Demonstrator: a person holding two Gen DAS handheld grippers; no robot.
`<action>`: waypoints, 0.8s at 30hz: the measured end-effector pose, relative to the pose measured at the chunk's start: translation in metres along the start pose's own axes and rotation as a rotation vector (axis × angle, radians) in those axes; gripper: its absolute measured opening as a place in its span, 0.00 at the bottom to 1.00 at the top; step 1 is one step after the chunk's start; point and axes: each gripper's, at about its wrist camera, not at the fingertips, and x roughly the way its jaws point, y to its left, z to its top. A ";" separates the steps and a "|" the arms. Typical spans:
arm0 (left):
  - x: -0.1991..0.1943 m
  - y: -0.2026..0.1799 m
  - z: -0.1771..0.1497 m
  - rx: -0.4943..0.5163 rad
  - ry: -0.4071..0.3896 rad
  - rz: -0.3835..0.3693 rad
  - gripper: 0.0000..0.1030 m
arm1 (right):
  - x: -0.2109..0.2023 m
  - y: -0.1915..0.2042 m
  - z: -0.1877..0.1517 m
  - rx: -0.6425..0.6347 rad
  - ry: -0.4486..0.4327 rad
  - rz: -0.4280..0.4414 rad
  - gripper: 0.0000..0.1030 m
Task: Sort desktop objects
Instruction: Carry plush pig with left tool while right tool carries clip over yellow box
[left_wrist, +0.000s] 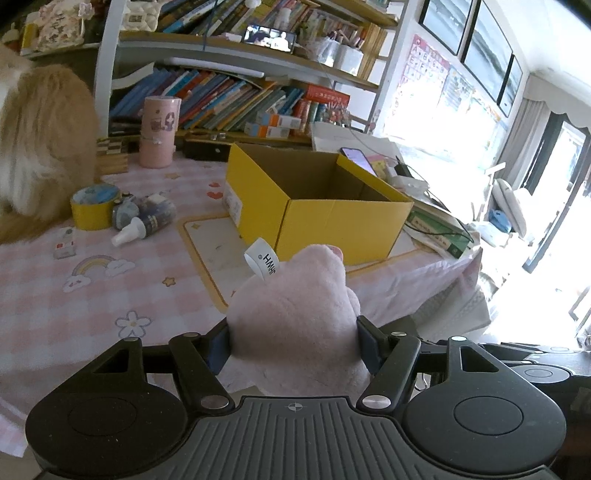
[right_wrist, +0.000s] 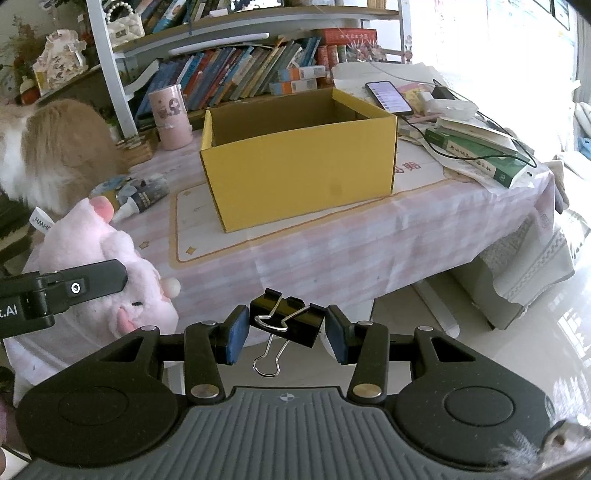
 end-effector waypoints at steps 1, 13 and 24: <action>0.001 -0.001 0.001 0.002 -0.001 -0.001 0.66 | 0.001 -0.001 0.001 -0.001 0.001 0.000 0.41; 0.025 -0.012 0.016 0.020 -0.001 -0.006 0.66 | 0.017 -0.015 0.020 -0.009 0.011 0.002 0.41; 0.051 -0.022 0.029 0.034 -0.001 -0.001 0.66 | 0.041 -0.030 0.041 -0.026 0.028 0.018 0.41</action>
